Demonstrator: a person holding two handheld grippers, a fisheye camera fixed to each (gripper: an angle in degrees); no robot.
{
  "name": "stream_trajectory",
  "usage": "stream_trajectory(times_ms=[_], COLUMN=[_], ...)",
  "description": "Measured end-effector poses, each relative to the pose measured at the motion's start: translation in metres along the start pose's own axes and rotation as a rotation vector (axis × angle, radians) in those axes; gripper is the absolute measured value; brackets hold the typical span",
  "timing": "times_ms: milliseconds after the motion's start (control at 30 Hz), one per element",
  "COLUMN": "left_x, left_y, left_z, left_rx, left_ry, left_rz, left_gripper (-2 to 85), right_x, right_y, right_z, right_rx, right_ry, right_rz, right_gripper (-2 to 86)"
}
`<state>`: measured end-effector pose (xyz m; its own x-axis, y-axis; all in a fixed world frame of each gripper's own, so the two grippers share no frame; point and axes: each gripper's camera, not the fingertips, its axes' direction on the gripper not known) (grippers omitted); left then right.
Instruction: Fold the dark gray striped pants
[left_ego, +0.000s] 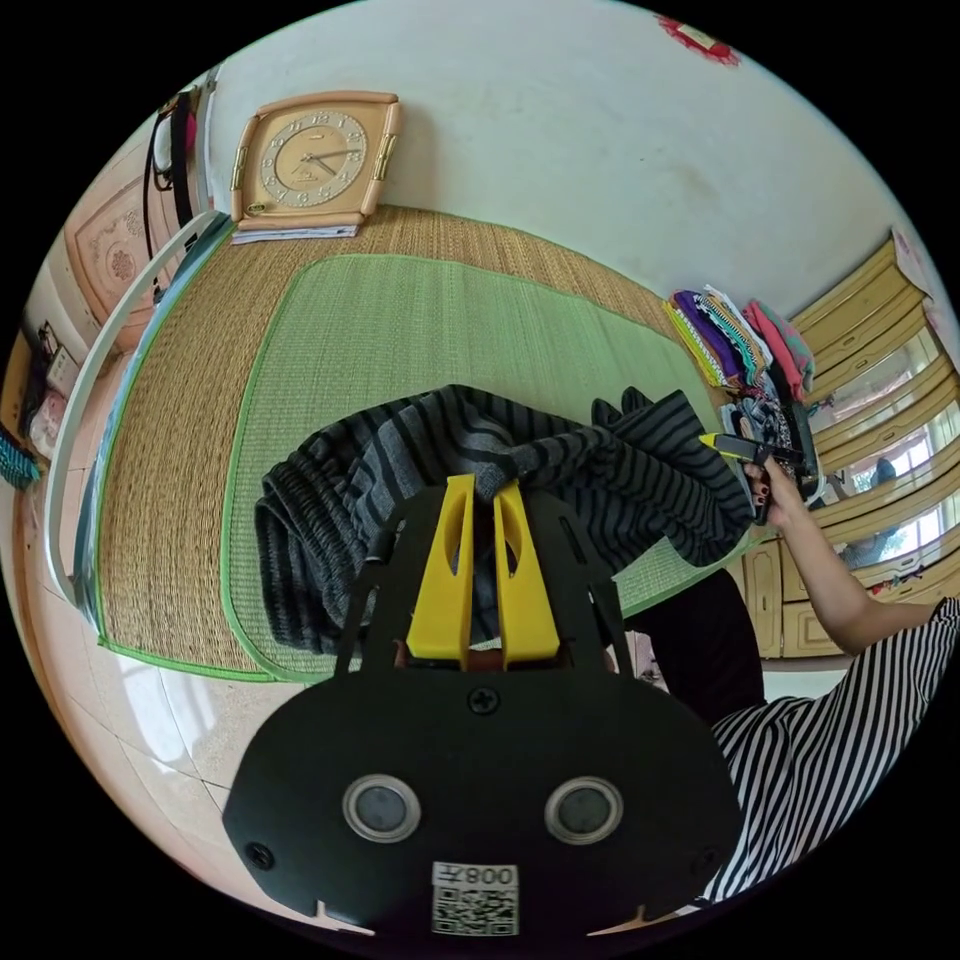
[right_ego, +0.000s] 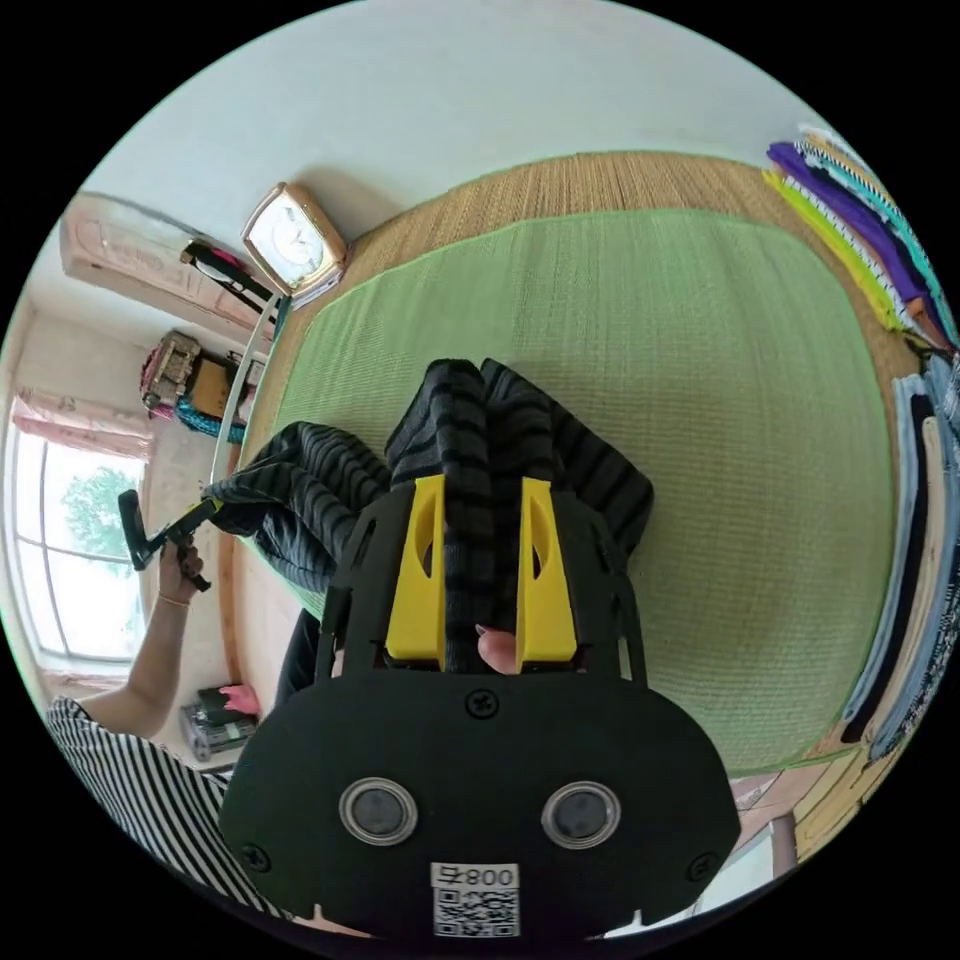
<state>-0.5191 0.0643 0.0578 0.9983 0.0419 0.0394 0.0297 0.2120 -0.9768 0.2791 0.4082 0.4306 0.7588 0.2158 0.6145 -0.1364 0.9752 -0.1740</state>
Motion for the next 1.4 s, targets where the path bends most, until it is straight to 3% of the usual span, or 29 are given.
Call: stream_trajectory(times_ms=[233,367,567,733,800,867,1000,1100,1200,1333,1400], left_x=[-0.02,-0.03,-0.045,-0.084,-0.1,-0.108,-0.117,-0.133,-0.156,-0.183,-0.194], left_y=[-0.018,-0.026,-0.045,-0.106,-0.155,-0.214,-0.245,-0.233,-0.199,-0.128,-0.097], left_z=[-0.018,-0.055,-0.118,-0.13,-0.117,-0.092,-0.062,-0.051,-0.029,0.02,0.033], left_rx=[0.038,0.153,0.34,0.382,0.299,0.201,0.162,0.203,0.133,-0.071,-0.072], left_ry=[0.028,0.042,0.002,0.04,0.079,-0.043,-0.105,-0.026,0.077,0.081,0.118], left_rz=[-0.009,0.02,0.063,-0.018,-0.086,-0.122,-0.195,-0.185,-0.201,-0.368,-0.494], left_gripper=[2.1,1.9,1.8,2.5,3.1,4.5,5.9,6.8,7.7,9.8,10.8], right_x=[0.027,0.046,0.077,0.097,0.101,0.117,0.139,0.138,0.133,0.104,0.082], right_y=[0.001,0.026,0.106,0.123,0.094,0.035,-0.032,-0.047,-0.041,-0.006,0.015], right_z=[-0.002,-0.056,-0.171,-0.224,-0.236,-0.241,-0.226,-0.204,-0.166,-0.1,-0.079], right_rx=[-0.024,0.186,0.555,0.691,0.689,0.627,0.522,0.475,0.378,0.168,0.096], right_ry=[-0.147,-0.321,-0.312,-0.306,-0.262,-0.249,-0.186,-0.088,-0.045,-0.048,-0.048], right_rz=[0.003,0.021,0.078,0.1,0.113,0.157,0.275,0.263,0.181,0.016,-0.061], right_gripper=[2.4,1.4,1.5,1.9,2.1,2.7,3.8,3.6,3.9,5.5,5.9])
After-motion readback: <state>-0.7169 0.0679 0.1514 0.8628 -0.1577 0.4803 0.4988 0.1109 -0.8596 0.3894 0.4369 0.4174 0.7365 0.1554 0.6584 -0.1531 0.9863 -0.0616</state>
